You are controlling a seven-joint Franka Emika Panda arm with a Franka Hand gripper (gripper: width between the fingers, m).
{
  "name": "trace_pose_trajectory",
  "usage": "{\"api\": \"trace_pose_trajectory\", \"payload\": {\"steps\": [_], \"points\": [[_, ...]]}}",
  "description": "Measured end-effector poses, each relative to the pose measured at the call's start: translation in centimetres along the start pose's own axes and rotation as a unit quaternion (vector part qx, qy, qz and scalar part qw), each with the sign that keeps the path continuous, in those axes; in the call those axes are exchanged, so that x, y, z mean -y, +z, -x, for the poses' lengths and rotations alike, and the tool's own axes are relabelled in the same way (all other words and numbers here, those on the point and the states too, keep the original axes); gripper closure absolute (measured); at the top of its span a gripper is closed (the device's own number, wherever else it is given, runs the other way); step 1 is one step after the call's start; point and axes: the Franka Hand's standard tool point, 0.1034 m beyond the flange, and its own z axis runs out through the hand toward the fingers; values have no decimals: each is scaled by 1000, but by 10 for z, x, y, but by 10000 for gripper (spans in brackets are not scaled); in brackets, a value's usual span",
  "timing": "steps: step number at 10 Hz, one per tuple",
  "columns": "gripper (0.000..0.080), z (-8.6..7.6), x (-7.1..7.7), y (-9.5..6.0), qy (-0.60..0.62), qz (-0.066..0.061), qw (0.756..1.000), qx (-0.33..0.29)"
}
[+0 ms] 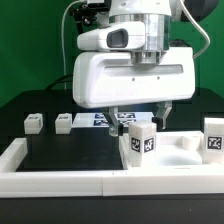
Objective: Assemble square table
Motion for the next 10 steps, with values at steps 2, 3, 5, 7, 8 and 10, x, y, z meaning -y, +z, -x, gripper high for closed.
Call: {"api": "trace_pose_trajectory", "payload": {"steps": [2, 3, 5, 7, 8, 10], "points": [[398, 1, -1, 0, -37, 5, 999, 4], [398, 1, -1, 0, -36, 5, 999, 5], [501, 1, -1, -1, -35, 5, 999, 5], [501, 1, -1, -1, -25, 4, 1000, 5], [501, 1, 0, -1, -21, 4, 1000, 5], [501, 1, 0, -1, 54, 4, 999, 5]]}}
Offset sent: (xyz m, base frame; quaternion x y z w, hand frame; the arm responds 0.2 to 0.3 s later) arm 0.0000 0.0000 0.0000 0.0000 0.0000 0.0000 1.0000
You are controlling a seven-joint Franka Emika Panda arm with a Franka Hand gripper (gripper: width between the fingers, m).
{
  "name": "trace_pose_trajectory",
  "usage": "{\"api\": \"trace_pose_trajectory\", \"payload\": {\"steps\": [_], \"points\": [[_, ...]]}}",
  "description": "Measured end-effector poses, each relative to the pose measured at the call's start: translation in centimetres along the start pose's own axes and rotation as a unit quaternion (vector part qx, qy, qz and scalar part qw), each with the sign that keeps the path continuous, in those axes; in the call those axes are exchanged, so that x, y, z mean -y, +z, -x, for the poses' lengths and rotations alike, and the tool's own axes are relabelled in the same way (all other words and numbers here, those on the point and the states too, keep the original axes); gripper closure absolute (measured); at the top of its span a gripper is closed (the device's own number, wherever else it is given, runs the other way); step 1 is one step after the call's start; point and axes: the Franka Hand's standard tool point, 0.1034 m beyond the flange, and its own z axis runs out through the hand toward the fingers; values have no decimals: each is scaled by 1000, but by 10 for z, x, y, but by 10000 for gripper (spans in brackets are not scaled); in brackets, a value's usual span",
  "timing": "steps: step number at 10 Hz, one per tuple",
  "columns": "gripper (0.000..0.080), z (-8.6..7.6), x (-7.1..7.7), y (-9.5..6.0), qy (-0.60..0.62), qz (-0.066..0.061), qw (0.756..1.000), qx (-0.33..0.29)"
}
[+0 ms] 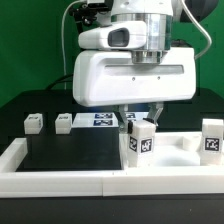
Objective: Assemble square table
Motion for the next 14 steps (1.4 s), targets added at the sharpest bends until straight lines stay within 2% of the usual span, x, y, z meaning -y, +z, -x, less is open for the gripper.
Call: {"api": "trace_pose_trajectory", "payload": {"steps": [4, 8, 13, 14], "points": [[501, 0, 2, 1, 156, -4, 988, -11], [502, -1, 8, 1, 343, -9, 939, -24], [499, -1, 9, 1, 412, -11, 911, -23], [496, -1, 10, 1, 442, -11, 897, -23]]}}
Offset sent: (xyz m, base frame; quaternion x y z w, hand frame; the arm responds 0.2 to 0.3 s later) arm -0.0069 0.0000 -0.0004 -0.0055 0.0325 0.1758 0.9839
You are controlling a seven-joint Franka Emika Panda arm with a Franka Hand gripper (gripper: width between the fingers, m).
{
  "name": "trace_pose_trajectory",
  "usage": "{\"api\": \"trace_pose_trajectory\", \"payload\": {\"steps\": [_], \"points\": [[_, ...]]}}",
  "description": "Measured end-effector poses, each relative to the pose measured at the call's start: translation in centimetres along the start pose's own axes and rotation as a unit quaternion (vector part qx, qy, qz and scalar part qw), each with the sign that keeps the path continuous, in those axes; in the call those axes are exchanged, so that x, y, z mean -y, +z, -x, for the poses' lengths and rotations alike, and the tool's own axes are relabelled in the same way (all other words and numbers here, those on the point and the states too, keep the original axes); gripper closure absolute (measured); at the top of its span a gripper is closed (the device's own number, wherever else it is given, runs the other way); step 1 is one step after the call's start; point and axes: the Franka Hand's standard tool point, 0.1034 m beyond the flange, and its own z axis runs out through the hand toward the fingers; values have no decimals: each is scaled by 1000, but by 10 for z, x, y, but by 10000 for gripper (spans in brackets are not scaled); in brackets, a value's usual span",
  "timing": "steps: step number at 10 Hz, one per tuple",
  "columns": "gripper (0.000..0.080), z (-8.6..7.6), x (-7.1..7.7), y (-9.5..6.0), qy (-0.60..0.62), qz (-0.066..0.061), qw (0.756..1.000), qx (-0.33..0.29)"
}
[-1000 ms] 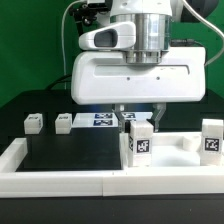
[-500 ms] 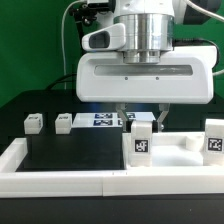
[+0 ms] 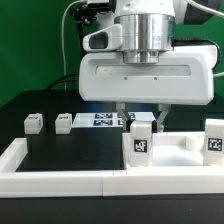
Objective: Assemble square table
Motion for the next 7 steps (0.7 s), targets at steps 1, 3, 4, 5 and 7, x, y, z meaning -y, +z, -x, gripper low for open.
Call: {"api": "trace_pose_trajectory", "payload": {"steps": [1, 3, 4, 5, 7], "points": [[492, 1, 0, 0, 36, 0, 999, -4], [485, 3, -2, 0, 97, -2, 995, -27], [479, 4, -4, 0, 118, 2, 993, -31], [476, 4, -5, 0, 127, 5, 991, -33], [476, 4, -5, 0, 153, 4, 988, -31]]}}
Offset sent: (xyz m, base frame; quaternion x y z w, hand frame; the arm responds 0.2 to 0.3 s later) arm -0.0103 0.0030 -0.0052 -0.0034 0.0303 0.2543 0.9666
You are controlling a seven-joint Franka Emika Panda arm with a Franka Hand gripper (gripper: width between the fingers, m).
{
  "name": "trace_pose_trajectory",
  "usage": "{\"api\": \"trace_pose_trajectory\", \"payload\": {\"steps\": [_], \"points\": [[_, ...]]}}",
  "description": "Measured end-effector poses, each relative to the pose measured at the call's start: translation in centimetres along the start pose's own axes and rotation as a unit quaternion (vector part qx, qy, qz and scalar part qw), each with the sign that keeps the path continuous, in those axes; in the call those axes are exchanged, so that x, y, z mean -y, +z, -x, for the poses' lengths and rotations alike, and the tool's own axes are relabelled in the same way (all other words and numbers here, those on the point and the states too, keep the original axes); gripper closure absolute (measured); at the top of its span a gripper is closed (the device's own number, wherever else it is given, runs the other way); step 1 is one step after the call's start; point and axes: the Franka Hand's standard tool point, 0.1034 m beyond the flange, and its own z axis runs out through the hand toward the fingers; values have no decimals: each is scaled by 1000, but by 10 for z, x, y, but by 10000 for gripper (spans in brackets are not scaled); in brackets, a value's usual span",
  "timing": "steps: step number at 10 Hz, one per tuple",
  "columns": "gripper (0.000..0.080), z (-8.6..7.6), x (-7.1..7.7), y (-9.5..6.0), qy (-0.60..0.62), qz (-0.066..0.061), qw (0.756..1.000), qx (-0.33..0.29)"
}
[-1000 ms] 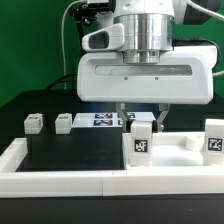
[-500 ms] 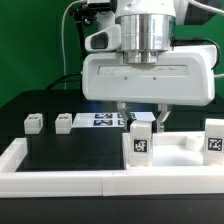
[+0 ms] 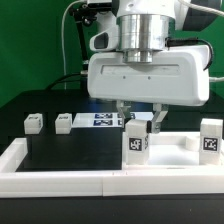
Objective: Assemble square table
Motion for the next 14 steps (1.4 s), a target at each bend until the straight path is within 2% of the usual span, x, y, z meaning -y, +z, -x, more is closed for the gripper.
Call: {"api": "trace_pose_trajectory", "payload": {"steps": [2, 3, 7, 11, 13, 14], "points": [[234, 1, 0, 1, -2, 0, 1000, 1], [176, 1, 0, 1, -2, 0, 1000, 1], [151, 8, 5, 1, -1, -3, 1000, 5], [150, 8, 5, 2, -3, -2, 1000, 5], [150, 8, -4, 1, 26, -7, 1000, 2], [150, 18, -4, -4, 72, -8, 997, 7]]}}
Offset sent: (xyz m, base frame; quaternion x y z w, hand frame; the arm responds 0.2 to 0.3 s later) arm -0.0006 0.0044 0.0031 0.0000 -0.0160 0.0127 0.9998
